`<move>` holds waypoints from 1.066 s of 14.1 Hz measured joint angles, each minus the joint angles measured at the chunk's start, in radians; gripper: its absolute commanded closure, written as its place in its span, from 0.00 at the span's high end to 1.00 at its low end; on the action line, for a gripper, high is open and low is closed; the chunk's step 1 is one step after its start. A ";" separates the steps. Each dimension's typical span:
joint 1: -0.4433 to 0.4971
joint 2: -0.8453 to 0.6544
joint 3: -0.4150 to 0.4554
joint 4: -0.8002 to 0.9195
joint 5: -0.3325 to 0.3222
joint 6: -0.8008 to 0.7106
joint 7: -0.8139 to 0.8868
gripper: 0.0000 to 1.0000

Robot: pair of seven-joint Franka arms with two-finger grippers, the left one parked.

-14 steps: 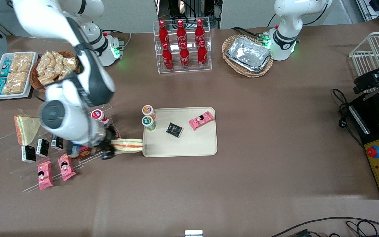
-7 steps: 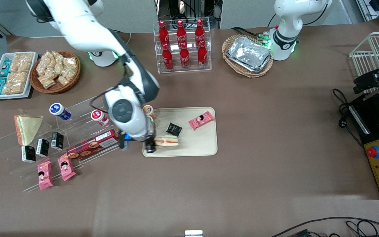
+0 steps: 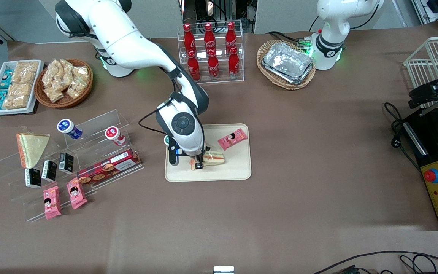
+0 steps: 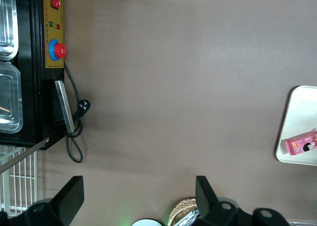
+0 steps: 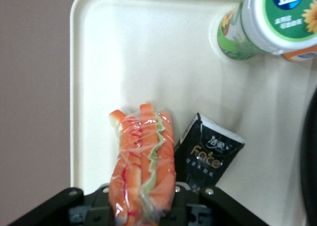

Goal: Place sandwich on tray
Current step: 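Carry the sandwich over the cream tray and lower it, then open the right gripper to release the sandwich on the tray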

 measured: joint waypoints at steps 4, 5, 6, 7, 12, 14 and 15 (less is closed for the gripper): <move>-0.003 0.008 -0.011 0.004 0.000 0.008 0.004 0.00; -0.007 0.008 -0.013 0.006 0.000 0.008 0.005 0.00; -0.012 0.009 -0.014 0.012 0.000 0.009 0.005 0.00; -0.019 0.011 -0.016 0.016 0.000 0.009 0.005 0.04; -0.027 0.032 -0.016 0.020 0.000 0.025 0.005 0.80; -0.027 0.037 -0.017 0.023 0.000 0.030 0.006 1.00; -0.027 0.039 -0.017 0.026 -0.001 0.030 0.006 1.00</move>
